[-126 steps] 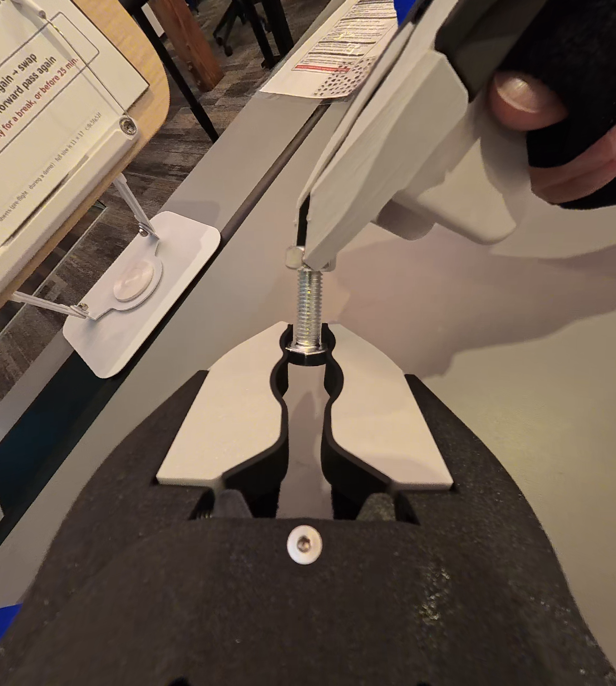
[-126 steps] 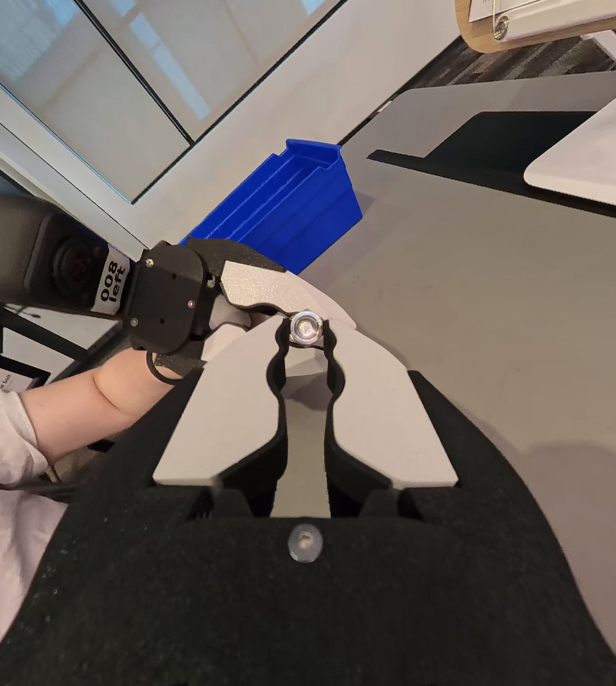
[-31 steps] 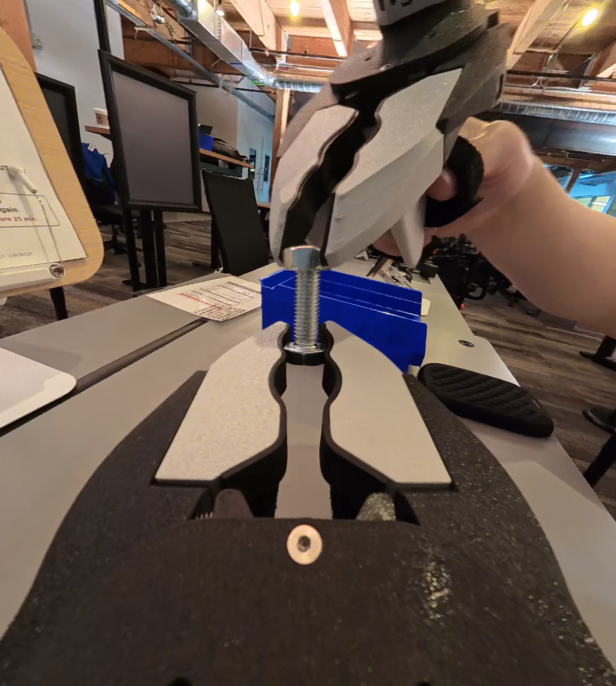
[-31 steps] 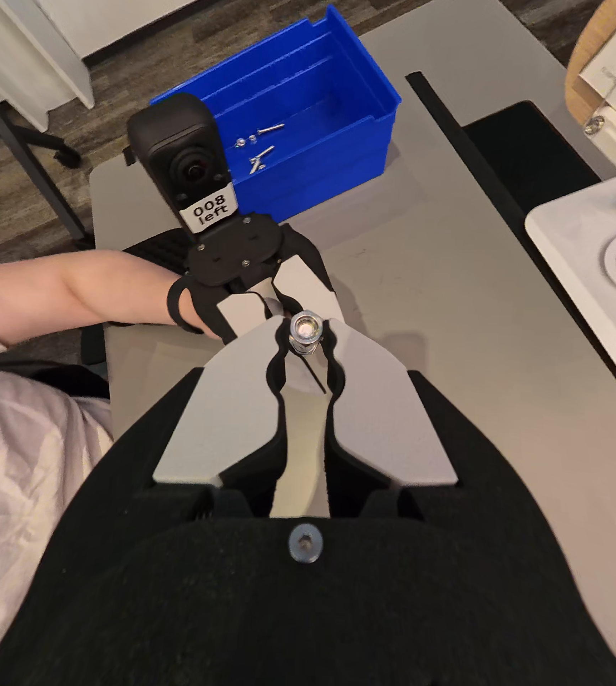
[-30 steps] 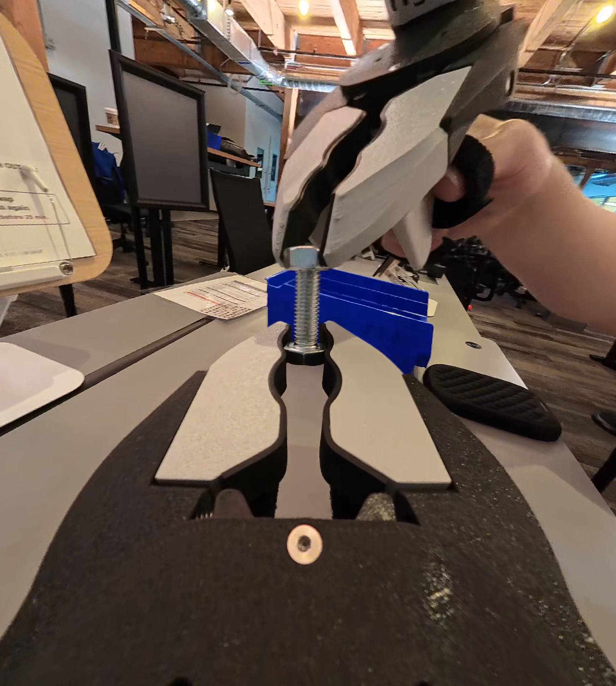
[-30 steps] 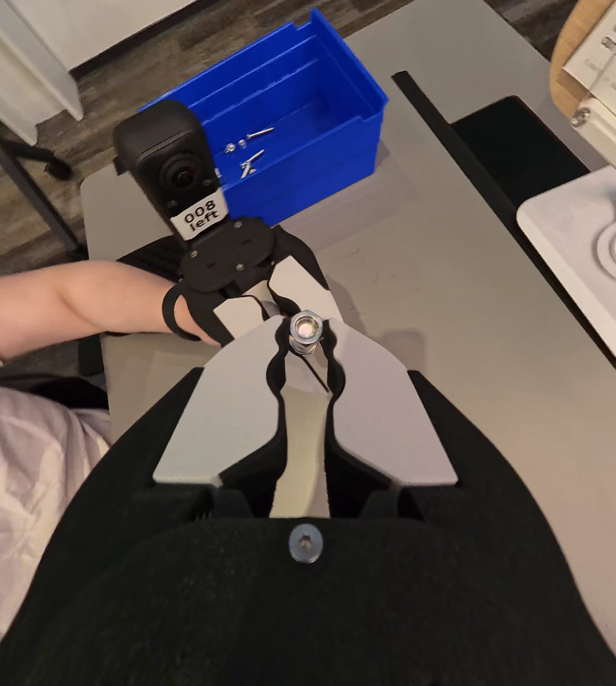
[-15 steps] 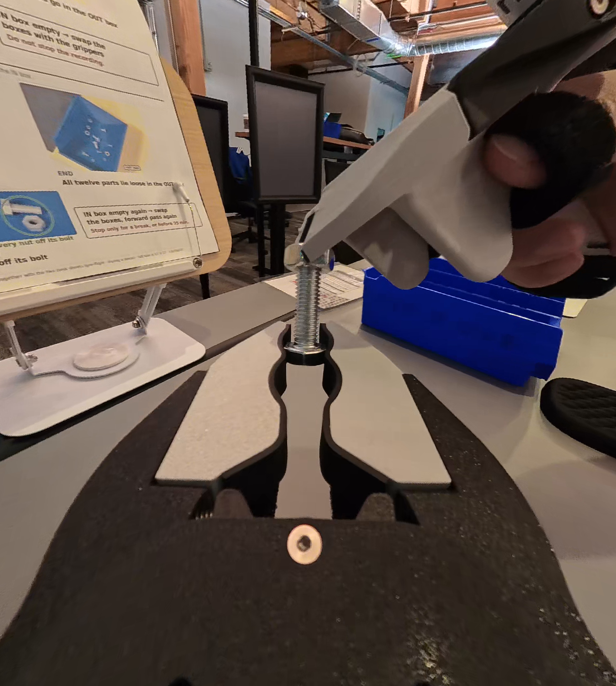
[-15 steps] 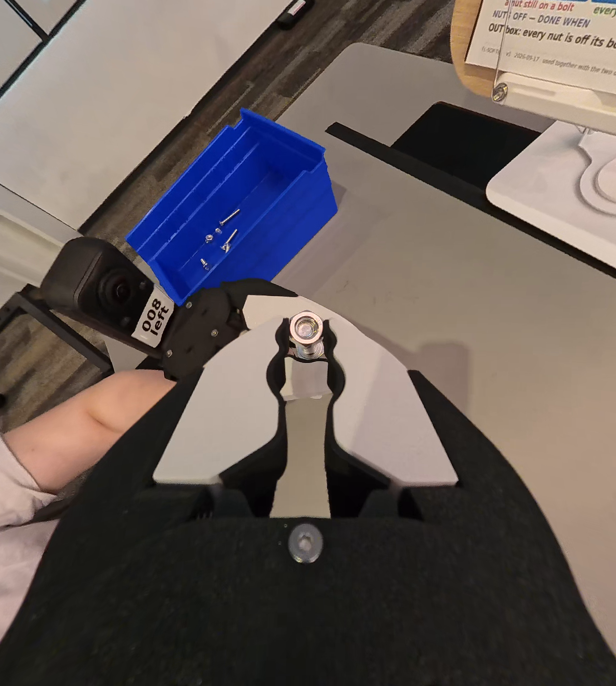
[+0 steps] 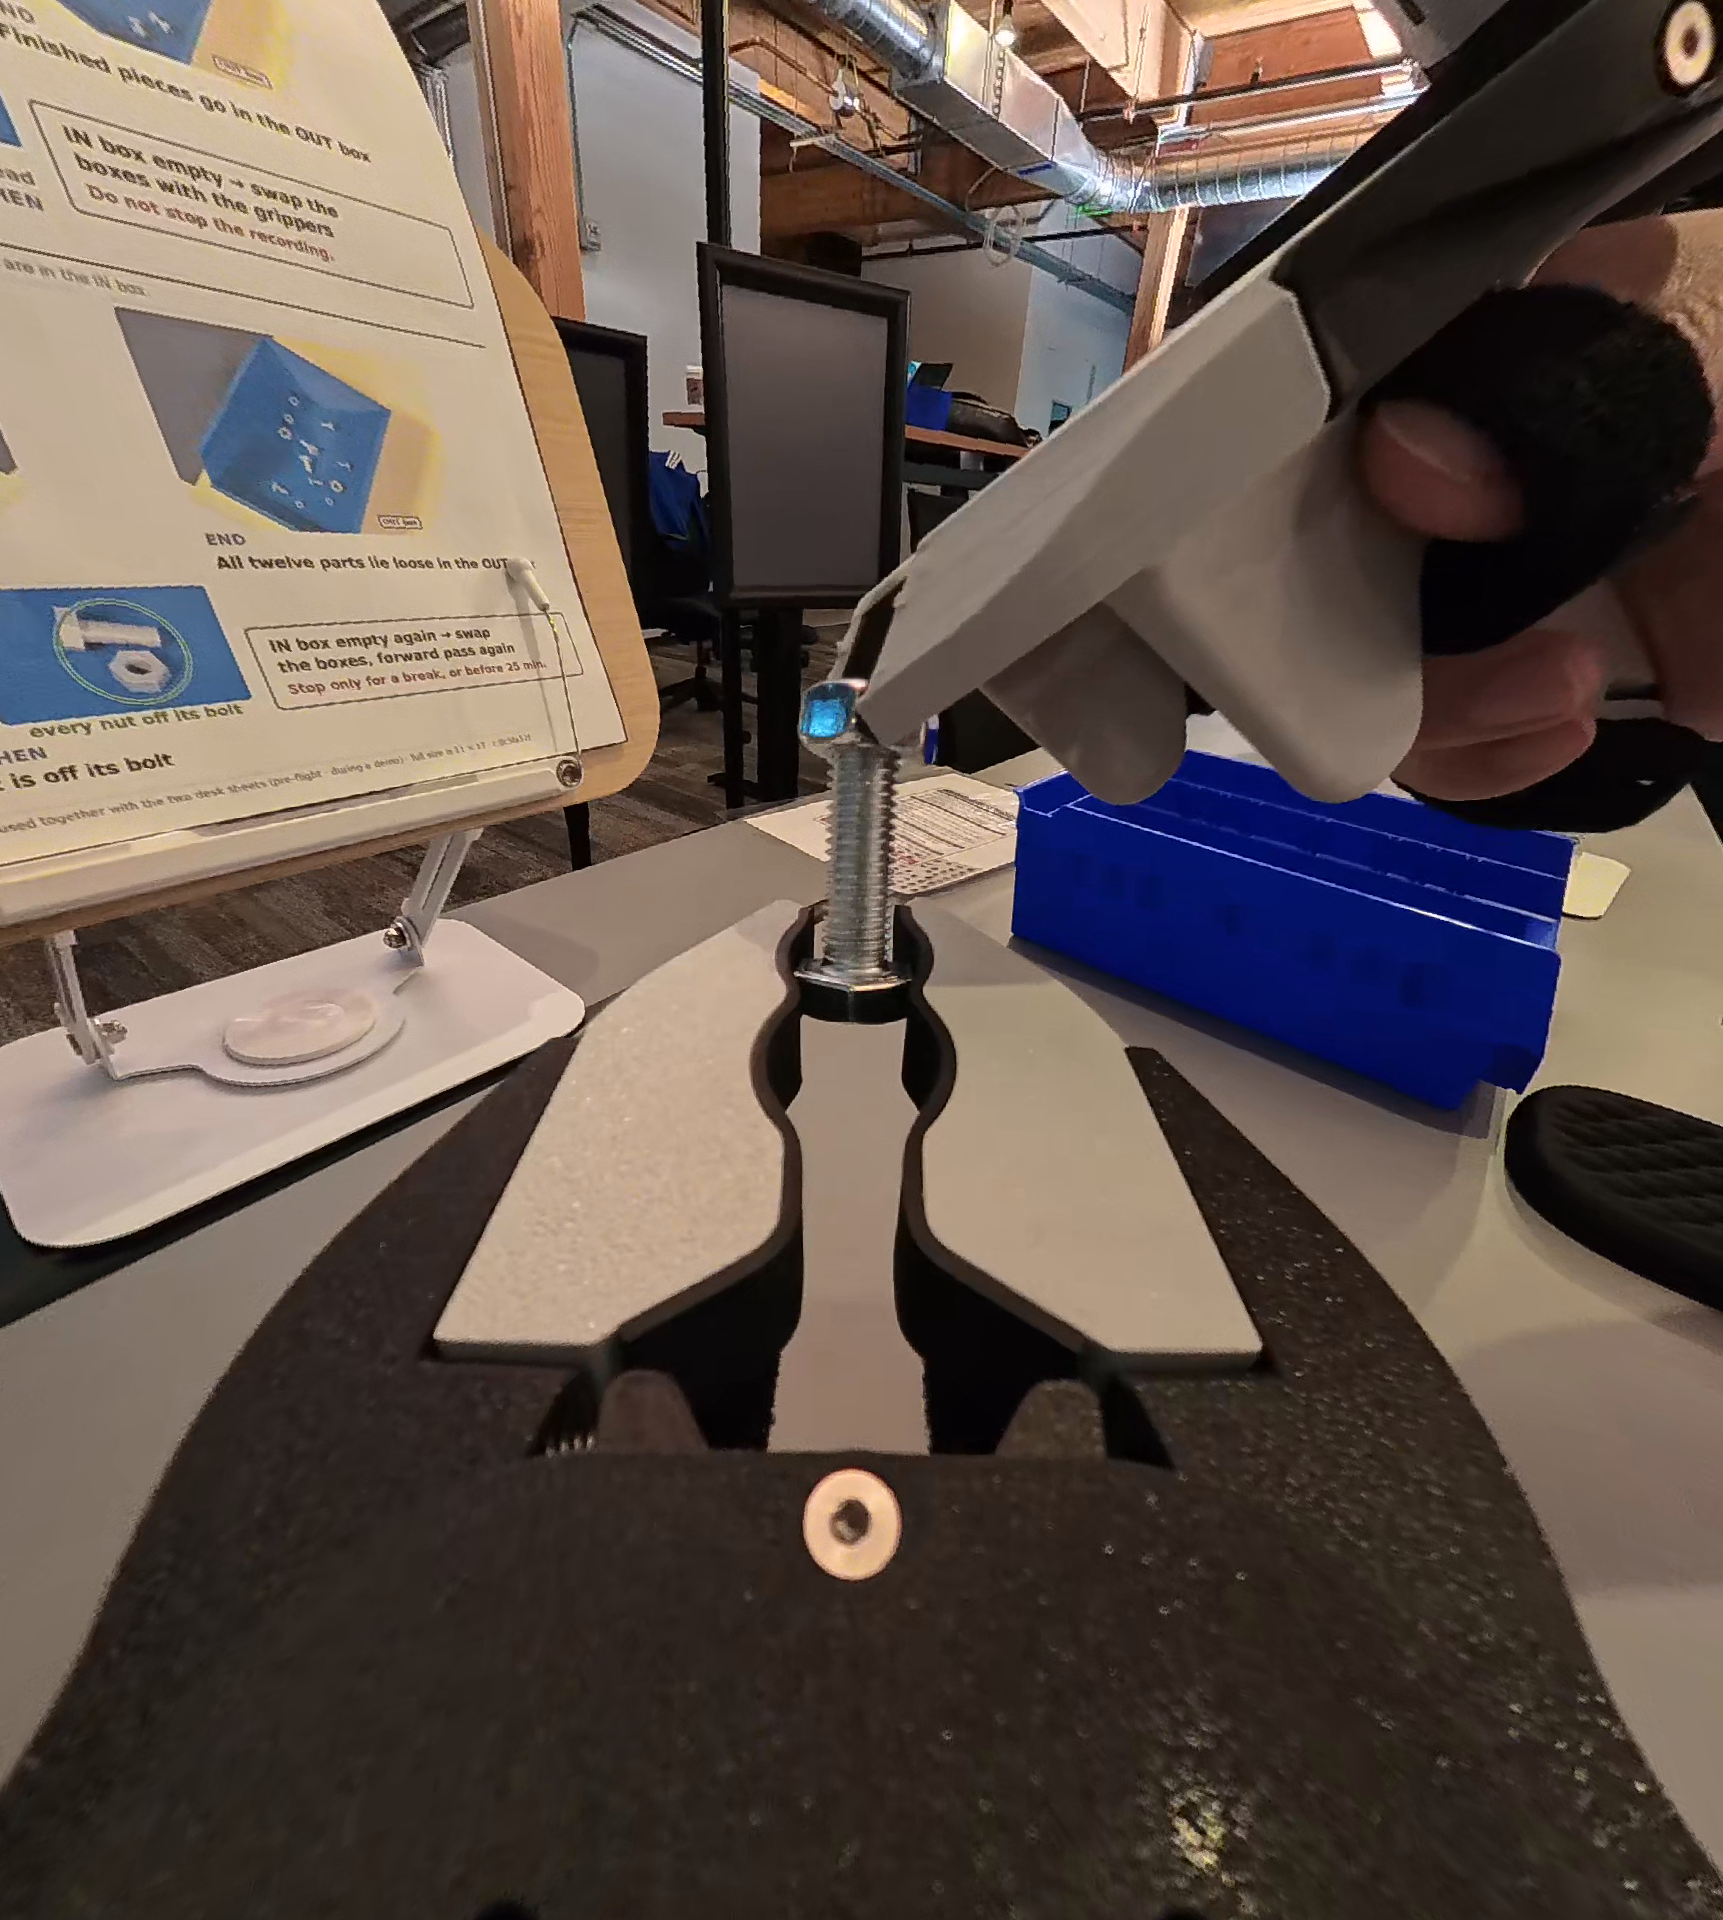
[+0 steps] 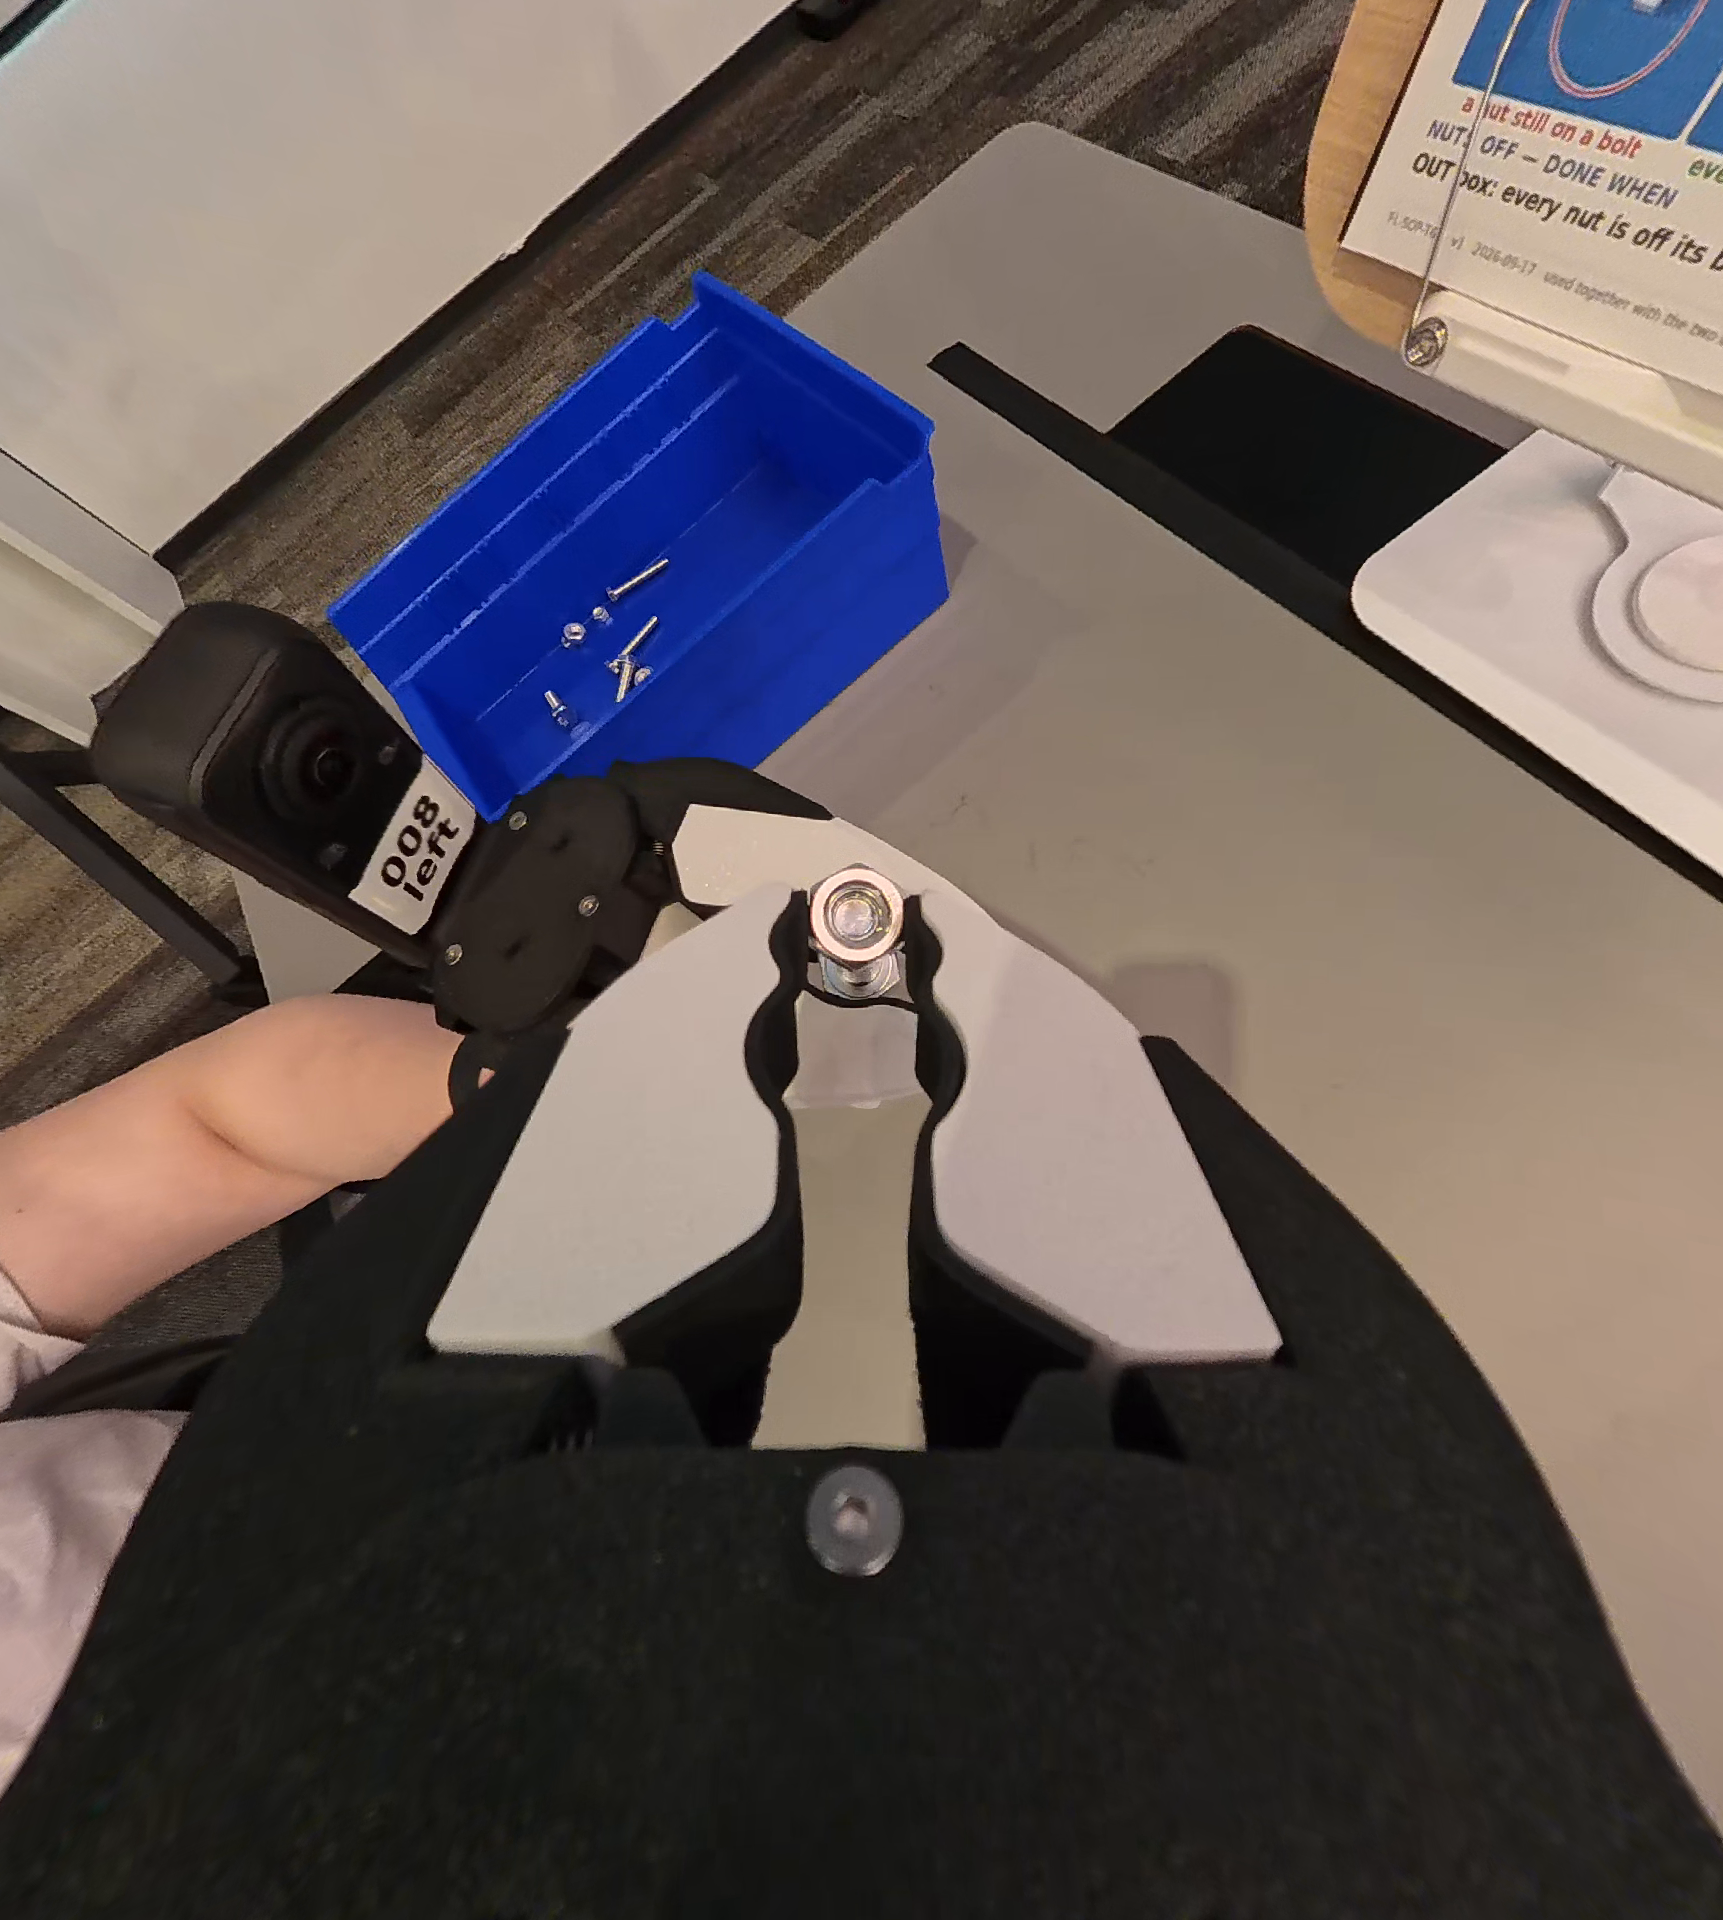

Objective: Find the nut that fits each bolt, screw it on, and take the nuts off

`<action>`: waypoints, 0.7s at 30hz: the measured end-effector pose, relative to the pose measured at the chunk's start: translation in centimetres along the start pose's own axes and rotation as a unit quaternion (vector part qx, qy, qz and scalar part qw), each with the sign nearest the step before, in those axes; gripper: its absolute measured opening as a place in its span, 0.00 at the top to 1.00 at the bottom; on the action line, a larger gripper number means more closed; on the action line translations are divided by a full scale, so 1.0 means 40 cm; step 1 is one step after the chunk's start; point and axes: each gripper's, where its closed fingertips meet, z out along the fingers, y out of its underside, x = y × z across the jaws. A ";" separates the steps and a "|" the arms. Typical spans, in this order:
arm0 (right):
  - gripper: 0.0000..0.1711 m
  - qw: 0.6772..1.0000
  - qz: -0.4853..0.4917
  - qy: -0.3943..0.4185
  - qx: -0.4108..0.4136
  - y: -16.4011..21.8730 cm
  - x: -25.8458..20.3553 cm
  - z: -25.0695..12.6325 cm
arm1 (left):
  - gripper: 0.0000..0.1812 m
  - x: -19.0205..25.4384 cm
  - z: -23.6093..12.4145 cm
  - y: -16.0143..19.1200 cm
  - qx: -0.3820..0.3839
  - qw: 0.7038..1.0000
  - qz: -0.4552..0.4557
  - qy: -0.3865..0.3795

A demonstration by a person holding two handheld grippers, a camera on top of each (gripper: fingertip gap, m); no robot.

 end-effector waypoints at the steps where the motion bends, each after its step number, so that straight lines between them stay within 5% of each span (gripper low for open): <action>1: 0.90 1.000 -0.001 0.001 -0.001 0.000 0.001 0.000 | 0.92 0.000 0.000 0.001 -0.001 1.000 -0.001 0.000; 17: 0.82 0.999 -0.034 0.002 -0.002 -0.011 -0.002 -0.015 | 0.92 0.014 -0.003 -0.012 0.008 1.000 -0.009 0.020; 21: 0.76 0.990 -0.137 -0.010 0.020 -0.029 0.002 -0.049 | 0.92 0.048 -0.001 -0.019 0.010 0.997 -0.021 0.074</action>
